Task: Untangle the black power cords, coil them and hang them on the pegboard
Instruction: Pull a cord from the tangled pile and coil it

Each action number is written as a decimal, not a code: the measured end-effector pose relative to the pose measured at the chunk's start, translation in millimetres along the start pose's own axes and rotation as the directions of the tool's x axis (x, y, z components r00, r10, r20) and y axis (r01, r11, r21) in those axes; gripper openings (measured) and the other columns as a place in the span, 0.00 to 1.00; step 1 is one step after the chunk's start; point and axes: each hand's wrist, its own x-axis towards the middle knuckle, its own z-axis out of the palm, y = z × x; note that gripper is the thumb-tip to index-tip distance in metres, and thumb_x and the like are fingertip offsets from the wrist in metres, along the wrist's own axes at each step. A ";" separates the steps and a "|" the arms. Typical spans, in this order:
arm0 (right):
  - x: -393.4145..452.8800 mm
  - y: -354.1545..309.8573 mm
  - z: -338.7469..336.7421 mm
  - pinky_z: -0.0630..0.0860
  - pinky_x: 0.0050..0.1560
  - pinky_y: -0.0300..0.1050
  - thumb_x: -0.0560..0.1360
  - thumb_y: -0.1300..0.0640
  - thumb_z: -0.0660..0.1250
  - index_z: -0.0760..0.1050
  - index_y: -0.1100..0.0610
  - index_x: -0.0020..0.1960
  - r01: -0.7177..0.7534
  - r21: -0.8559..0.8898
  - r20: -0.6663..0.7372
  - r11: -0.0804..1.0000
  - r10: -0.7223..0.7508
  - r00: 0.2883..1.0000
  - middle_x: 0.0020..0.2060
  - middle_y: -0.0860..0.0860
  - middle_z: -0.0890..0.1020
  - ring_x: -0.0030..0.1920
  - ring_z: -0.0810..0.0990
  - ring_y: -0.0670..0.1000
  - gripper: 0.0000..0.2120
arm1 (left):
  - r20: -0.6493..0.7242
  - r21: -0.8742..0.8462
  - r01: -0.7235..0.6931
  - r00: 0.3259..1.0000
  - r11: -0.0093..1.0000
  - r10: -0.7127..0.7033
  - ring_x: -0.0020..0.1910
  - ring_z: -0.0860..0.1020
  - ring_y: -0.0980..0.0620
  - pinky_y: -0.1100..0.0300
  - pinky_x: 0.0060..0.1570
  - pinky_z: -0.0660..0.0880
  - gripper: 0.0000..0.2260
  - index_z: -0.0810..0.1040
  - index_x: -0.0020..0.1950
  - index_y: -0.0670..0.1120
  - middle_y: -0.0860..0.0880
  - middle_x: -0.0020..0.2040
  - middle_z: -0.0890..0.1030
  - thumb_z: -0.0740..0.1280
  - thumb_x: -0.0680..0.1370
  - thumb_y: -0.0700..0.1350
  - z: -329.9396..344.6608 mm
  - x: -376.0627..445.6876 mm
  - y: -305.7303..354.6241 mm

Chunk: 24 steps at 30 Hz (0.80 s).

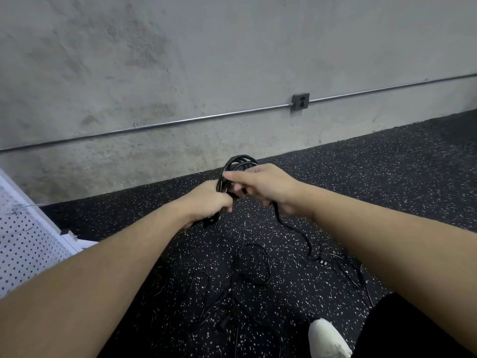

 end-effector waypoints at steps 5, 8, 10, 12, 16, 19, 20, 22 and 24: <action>-2.8 15.0 -18.7 0.73 0.32 0.41 0.79 0.48 0.70 0.74 0.57 0.47 0.024 -0.072 0.191 0.997 -0.010 0.981 0.29 0.47 0.71 0.28 0.70 0.46 0.13 | -0.009 -0.104 0.074 0.997 0.992 -0.076 0.27 0.73 0.58 0.56 0.34 0.65 0.09 0.80 0.52 0.45 0.49 0.35 0.78 0.62 0.78 0.36 -4.4 -1.4 -14.2; -2.8 19.8 -20.7 0.75 0.33 0.39 0.80 0.55 0.70 0.81 0.60 0.47 0.117 0.014 0.102 0.993 -0.118 0.988 0.32 0.52 0.77 0.31 0.74 0.46 0.08 | 0.003 -0.091 0.070 0.998 0.993 -0.070 0.27 0.72 0.56 0.58 0.32 0.66 0.09 0.81 0.50 0.47 0.49 0.34 0.78 0.63 0.78 0.37 -2.0 -2.0 -15.7; 2.0 16.1 -17.5 0.74 0.39 0.41 0.78 0.56 0.72 0.86 0.56 0.48 0.212 0.091 -0.085 0.973 -0.204 0.975 0.38 0.57 0.81 0.38 0.77 0.48 0.04 | 0.023 -0.163 0.048 0.999 0.986 -0.045 0.28 0.71 0.54 0.60 0.29 0.67 0.09 0.79 0.48 0.47 0.48 0.35 0.78 0.62 0.78 0.35 1.0 -2.6 -9.5; 7.9 12.8 -14.1 0.73 0.47 0.43 0.73 0.54 0.78 0.87 0.51 0.43 0.287 0.127 -0.272 0.949 -0.245 0.931 0.46 0.52 0.83 0.45 0.79 0.47 0.02 | 0.046 -0.237 0.012 0.999 0.971 -0.001 0.28 0.71 0.52 0.61 0.27 0.68 0.10 0.77 0.47 0.46 0.46 0.37 0.78 0.61 0.76 0.33 3.7 -3.2 -2.3; 15.8 13.1 -13.5 0.74 0.60 0.44 0.65 0.50 0.83 0.81 0.51 0.40 0.313 0.084 -0.508 0.946 -0.229 0.830 0.58 0.44 0.77 0.57 0.79 0.45 0.12 | 0.104 -0.365 -0.060 0.989 0.929 0.105 0.27 0.69 0.52 0.61 0.25 0.67 0.13 0.75 0.46 0.44 0.45 0.38 0.77 0.57 0.74 0.29 11.6 -6.1 7.9; 17.9 15.9 -10.7 0.79 0.57 0.52 0.61 0.46 0.84 0.71 0.45 0.57 0.281 0.281 -0.458 0.918 -0.129 0.879 0.58 0.51 0.81 0.56 0.83 0.51 0.31 | 0.093 -0.418 -0.123 0.980 0.900 0.177 0.26 0.70 0.51 0.61 0.26 0.67 0.11 0.73 0.43 0.44 0.43 0.40 0.77 0.58 0.70 0.29 14.6 -7.3 7.2; 18.7 17.7 -9.6 0.81 0.56 0.54 0.62 0.47 0.84 0.68 0.43 0.62 0.236 0.356 -0.405 0.904 -0.078 0.911 0.58 0.53 0.82 0.56 0.84 0.54 0.35 | 0.110 -0.426 -0.125 0.976 0.896 0.188 0.27 0.70 0.51 0.61 0.25 0.68 0.10 0.72 0.42 0.44 0.43 0.40 0.77 0.59 0.67 0.31 14.0 -8.5 5.2; 15.6 17.4 -9.0 0.83 0.51 0.53 0.68 0.52 0.82 0.69 0.49 0.67 0.138 0.428 -0.290 0.893 -0.009 0.957 0.51 0.53 0.85 0.49 0.86 0.55 0.33 | 0.172 -0.447 -0.082 0.969 0.891 0.175 0.27 0.70 0.51 0.61 0.26 0.68 0.09 0.71 0.41 0.45 0.44 0.40 0.78 0.59 0.64 0.34 13.7 -10.1 1.2; 11.6 11.9 -7.9 0.83 0.41 0.48 0.71 0.55 0.79 0.75 0.55 0.65 0.107 0.431 -0.251 0.896 0.005 0.968 0.36 0.49 0.84 0.37 0.85 0.52 0.26 | 0.204 -0.488 -0.039 0.966 0.872 0.158 0.28 0.71 0.50 0.60 0.26 0.69 0.09 0.71 0.40 0.44 0.42 0.42 0.79 0.60 0.63 0.34 15.3 -10.1 -1.2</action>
